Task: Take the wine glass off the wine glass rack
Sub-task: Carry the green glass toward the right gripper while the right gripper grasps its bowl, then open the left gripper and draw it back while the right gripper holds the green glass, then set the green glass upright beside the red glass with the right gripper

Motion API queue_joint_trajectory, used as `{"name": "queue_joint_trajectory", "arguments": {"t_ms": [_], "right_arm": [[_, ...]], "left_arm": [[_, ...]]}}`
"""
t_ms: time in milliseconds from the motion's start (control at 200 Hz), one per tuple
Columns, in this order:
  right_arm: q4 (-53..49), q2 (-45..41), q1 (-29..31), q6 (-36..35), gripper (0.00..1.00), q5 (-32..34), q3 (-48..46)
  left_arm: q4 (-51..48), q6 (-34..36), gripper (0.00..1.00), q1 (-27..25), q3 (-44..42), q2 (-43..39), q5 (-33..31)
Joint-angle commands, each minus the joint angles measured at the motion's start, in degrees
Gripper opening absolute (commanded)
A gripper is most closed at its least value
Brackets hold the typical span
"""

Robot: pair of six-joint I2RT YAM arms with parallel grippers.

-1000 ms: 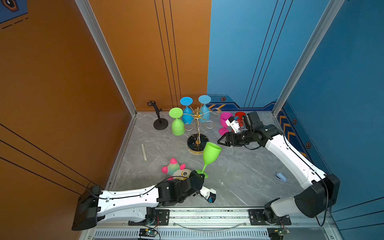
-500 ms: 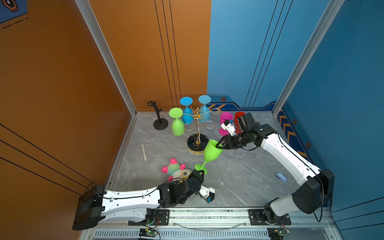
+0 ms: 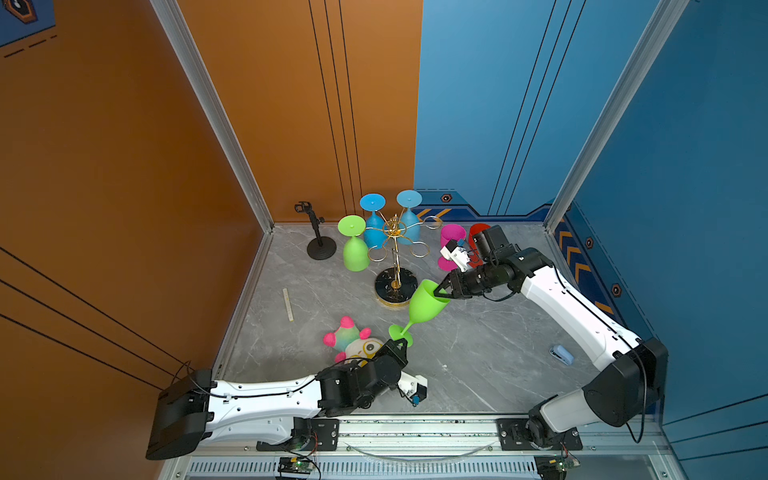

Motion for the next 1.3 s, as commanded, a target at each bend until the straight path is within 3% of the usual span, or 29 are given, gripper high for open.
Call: {"name": "queue_joint_trajectory", "arguments": {"t_ms": [0, 405, 841, 1031, 1176, 1291], "right_arm": [[-1.57, 0.58, 0.45, -0.59, 0.14, -1.07, 1.3], [-1.56, 0.93, 0.45, -0.31, 0.03, -0.97, 1.52], [-1.66, 0.25, -0.8, -0.59, 0.0, 3.08, 1.87], [-3.15, -1.39, -2.16, -1.79, 0.0, 11.96, 2.47], [-4.3, -2.63, -2.88, -2.83, 0.0, 19.65, 3.37], [-5.37, -2.5, -3.47, -3.34, 0.0, 26.91, 4.24]], "left_arm": [[1.48, 1.11, 0.0, 0.34, -0.7, 0.26, -1.2], [1.52, 2.4, 0.04, 0.58, -0.92, 0.25, -1.55], [1.51, 0.07, 0.33, 0.36, -0.74, -0.8, -0.06], [1.31, -10.62, 0.51, -0.45, 2.24, -1.86, -1.61], [1.32, -20.51, 0.73, -1.43, 5.28, -2.6, -5.01], [1.26, -29.74, 0.8, -2.22, 8.3, -3.26, -9.06]]}}
